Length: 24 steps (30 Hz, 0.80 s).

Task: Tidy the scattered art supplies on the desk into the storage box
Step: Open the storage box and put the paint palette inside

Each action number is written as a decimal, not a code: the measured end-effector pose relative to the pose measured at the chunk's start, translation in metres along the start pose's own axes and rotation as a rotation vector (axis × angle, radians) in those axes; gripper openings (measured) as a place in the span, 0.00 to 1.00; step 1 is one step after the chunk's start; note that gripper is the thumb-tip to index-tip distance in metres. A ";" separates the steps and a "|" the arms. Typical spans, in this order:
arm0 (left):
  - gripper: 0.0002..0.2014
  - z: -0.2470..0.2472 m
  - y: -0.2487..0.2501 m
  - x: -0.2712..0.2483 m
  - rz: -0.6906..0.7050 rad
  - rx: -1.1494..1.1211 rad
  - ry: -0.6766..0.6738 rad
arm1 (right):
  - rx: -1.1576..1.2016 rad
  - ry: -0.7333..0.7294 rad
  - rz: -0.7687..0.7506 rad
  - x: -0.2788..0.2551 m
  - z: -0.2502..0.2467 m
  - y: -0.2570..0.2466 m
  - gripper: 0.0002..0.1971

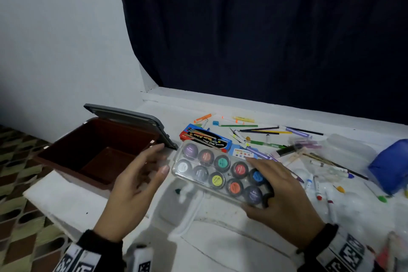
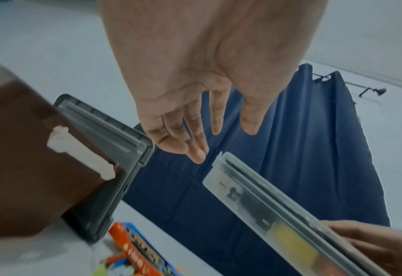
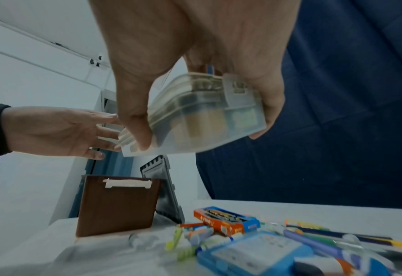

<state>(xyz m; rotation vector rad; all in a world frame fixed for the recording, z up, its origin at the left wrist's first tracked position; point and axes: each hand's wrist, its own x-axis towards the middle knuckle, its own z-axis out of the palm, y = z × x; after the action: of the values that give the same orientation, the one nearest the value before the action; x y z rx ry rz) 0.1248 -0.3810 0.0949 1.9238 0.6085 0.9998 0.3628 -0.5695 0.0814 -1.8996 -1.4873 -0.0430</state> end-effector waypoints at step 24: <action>0.13 -0.262 -0.158 0.143 0.134 0.391 -0.151 | -0.160 0.023 -0.158 0.185 0.196 -0.150 0.38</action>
<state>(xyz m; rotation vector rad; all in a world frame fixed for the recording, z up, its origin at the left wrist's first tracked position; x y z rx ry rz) -0.0173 -0.0741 0.0981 2.3871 0.6282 0.8522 0.2200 -0.2960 0.0917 -1.8945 -1.6578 -0.2627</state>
